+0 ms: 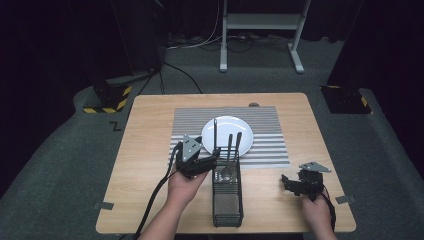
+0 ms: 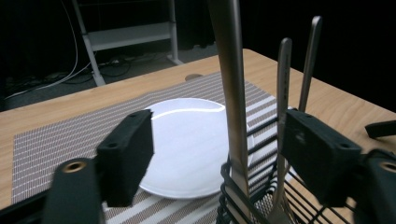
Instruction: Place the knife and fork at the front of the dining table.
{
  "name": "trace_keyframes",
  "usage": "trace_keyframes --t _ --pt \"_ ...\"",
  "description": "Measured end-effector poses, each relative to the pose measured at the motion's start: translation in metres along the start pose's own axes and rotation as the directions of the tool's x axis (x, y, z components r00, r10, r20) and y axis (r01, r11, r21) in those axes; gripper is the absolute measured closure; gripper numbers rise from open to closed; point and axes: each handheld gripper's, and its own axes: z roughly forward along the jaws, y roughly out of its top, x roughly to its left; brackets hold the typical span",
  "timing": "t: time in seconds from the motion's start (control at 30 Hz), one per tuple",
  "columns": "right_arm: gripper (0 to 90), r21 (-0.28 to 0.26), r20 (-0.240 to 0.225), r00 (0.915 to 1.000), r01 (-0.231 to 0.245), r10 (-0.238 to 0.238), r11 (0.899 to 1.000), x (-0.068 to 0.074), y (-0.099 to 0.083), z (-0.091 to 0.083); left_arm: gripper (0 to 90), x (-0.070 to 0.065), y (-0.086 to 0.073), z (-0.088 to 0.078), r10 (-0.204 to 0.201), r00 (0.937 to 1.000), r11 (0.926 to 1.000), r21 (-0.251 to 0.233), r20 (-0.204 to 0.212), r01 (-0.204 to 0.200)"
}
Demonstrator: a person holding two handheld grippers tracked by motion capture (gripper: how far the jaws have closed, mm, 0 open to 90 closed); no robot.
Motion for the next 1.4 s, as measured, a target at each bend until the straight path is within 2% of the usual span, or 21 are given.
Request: trace_keyframes --t 0.1,0.2,0.57,0.67,0.73,0.87,0.97,1.1,1.4 --pt "13.0 0.0 0.0 1.0 0.0 0.0 1.0 0.0 0.0 0.0 44.1 -0.001 0.002 0.004 -0.009 0.9999 0.9999 -0.005 0.011 0.009" --pt "13.0 0.001 -0.002 1.0 0.001 -0.001 1.0 0.0 0.0 0.0 51.7 -0.004 0.003 0.008 -0.003 1.0 1.0 -0.001 0.009 0.003" --pt "13.0 0.002 -0.002 1.0 0.0 0.0 1.0 0.0 0.0 0.0 67.3 -0.01 0.001 0.013 -0.013 0.9998 0.9999 0.001 -0.013 0.013" --pt "13.0 0.001 -0.002 1.0 0.001 -0.001 1.0 0.0 0.0 0.0 68.7 -0.01 -0.001 0.013 -0.018 0.9997 0.9998 0.002 -0.019 0.018" --pt "13.0 0.001 -0.003 1.0 0.001 -0.001 1.0 0.0 0.0 0.0 70.2 -0.009 -0.003 0.014 -0.04 0.9992 0.9992 0.003 -0.008 0.04" --pt "13.0 0.002 -0.002 1.0 0.002 -0.002 1.0 0.0 0.0 0.0 72.0 -0.009 -0.005 0.014 -0.052 0.9986 0.9986 -0.008 -0.002 0.052" --pt "13.0 0.002 -0.002 1.0 0.002 -0.002 1.0 0.0 0.0 0.0 77.6 -0.011 -0.006 0.013 -0.058 0.9983 0.9982 -0.012 0.004 0.058" --pt "13.0 0.0 -0.002 1.0 0.002 -0.002 1.0 0.0 0.0 0.0 79.4 -0.012 -0.006 0.013 -0.078 0.997 0.9968 -0.017 0.001 0.078" --pt "13.0 0.0 -0.002 1.0 0.002 -0.002 1.0 0.0 0.0 0.0 80.7 -0.019 -0.009 0.005 -0.082 0.9967 0.9958 -0.042 -0.003 0.081"
